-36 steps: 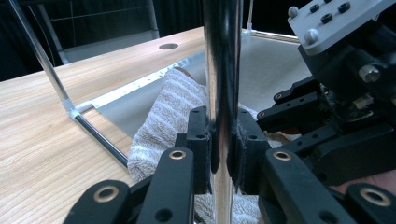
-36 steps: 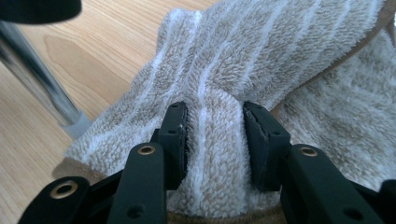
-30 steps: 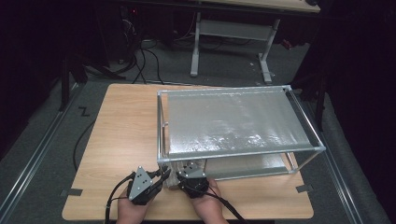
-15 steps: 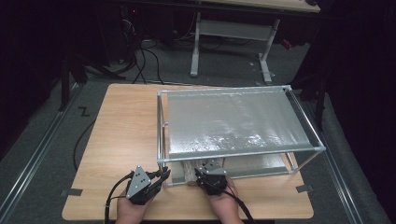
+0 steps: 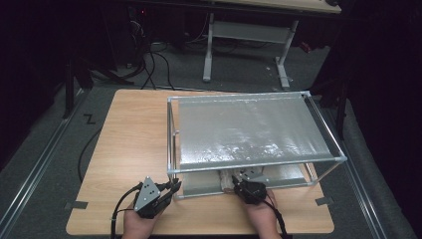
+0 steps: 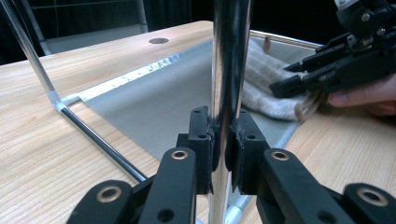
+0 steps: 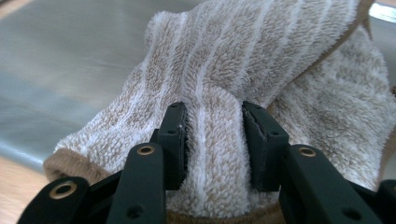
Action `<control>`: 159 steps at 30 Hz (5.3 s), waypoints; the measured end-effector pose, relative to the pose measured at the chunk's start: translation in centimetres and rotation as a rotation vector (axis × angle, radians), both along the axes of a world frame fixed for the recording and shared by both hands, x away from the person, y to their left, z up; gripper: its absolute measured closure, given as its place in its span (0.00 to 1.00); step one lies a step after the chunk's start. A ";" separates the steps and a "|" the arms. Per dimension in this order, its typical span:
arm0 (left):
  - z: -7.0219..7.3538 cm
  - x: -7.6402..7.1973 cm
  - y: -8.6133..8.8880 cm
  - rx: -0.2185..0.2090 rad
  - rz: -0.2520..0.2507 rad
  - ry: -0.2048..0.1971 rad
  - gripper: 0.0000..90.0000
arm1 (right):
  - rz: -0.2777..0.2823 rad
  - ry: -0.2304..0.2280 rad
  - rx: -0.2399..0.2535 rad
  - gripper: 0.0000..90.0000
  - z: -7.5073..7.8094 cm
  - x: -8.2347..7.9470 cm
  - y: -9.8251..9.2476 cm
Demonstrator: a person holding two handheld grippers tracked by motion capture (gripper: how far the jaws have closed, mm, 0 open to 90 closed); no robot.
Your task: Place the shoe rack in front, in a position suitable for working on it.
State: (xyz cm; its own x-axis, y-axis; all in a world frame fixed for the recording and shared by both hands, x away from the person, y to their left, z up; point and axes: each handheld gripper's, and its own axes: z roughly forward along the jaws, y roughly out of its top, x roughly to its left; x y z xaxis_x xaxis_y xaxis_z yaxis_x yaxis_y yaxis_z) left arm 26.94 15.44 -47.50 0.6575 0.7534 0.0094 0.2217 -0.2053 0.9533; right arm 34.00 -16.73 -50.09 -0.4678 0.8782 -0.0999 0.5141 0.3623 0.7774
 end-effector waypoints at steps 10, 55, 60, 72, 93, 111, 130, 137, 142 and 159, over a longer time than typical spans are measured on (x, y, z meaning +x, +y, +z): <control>0.0 0.0 0.1 0.001 -0.002 0.001 0.89 | -0.133 -0.019 0.027 0.69 0.1 1.1 -6.9; 0.9 -0.9 0.9 0.006 -0.005 -0.027 0.89 | -0.402 -0.031 -0.073 0.70 0.1 1.9 -15.0; 0.7 -0.8 1.1 0.011 0.000 -0.022 0.89 | -0.383 -0.032 -0.079 0.70 0.0 1.9 -14.2; 0.6 -0.8 1.2 0.009 -0.009 -0.028 0.89 | -0.251 -0.033 -0.097 0.70 -0.1 1.6 -9.3; 0.6 -0.6 1.3 -0.005 -0.020 -0.014 0.89 | 0.014 -0.038 -0.110 0.71 -0.2 -0.4 1.5; 0.5 -0.6 1.3 -0.012 -0.016 -0.017 0.89 | 0.173 -0.031 -0.086 0.70 -0.2 -0.8 10.2; 0.6 -0.9 1.1 0.007 0.006 -0.028 0.89 | 0.285 -0.013 -0.051 0.66 -0.2 -1.6 14.2; 0.5 -0.8 1.2 0.000 -0.003 -0.024 0.89 | 0.243 -0.020 -0.071 0.66 -0.2 -1.1 12.6; 0.5 -0.8 1.2 -0.001 -0.003 -0.024 0.89 | 0.200 -0.016 -0.076 0.67 -0.2 -0.7 10.7; 0.5 -0.8 1.2 -0.003 -0.001 -0.024 0.89 | 0.016 -0.020 -0.084 0.67 -0.2 1.2 2.9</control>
State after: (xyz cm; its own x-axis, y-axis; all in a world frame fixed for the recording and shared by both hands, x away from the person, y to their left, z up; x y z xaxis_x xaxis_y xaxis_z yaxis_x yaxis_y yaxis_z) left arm 26.13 16.62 -46.98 0.6578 0.7529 0.0231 0.1981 -0.2025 0.9590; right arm 35.18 -13.85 -50.33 -0.4791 0.8585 -0.1827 0.4922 0.4351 0.7539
